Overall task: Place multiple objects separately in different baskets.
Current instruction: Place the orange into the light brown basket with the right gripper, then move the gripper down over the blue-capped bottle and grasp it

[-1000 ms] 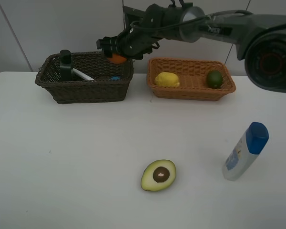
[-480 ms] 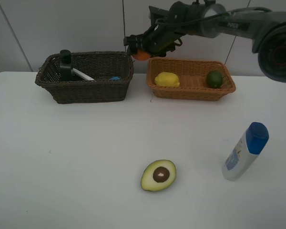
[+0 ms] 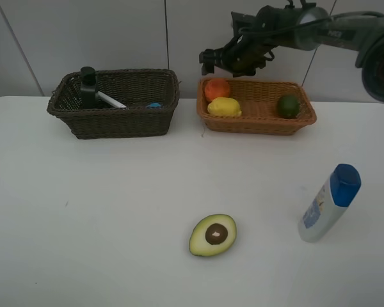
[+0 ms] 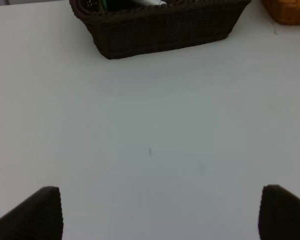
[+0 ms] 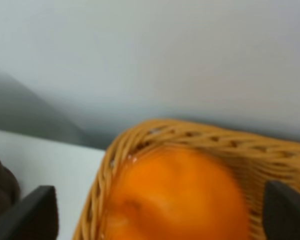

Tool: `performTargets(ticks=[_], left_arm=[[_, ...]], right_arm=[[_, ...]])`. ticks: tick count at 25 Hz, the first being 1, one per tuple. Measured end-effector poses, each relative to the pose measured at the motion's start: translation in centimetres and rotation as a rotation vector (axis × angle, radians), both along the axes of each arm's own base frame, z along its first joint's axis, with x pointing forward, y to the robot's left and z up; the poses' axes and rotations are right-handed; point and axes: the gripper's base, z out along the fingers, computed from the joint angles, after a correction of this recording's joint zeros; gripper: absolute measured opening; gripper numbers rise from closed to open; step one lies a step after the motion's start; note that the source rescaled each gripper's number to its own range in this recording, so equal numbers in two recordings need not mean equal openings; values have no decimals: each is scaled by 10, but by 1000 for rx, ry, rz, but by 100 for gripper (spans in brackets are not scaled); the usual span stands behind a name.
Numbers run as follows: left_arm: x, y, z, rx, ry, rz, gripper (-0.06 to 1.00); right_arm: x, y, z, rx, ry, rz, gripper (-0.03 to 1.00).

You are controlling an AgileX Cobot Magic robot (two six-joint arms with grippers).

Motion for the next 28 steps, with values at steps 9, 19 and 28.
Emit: performTargets(ticks=[9, 19, 28], left_arm=[[0, 0, 0, 0, 0, 0, 100], [0, 0, 0, 0, 0, 0, 100], [0, 0, 0, 0, 0, 0, 100]], right_arm=[[-27, -11, 42, -93, 170, 27, 93], [-87, -53, 141, -307, 241, -23, 93], [-220, -101, 172, -274, 327, -94, 93]])
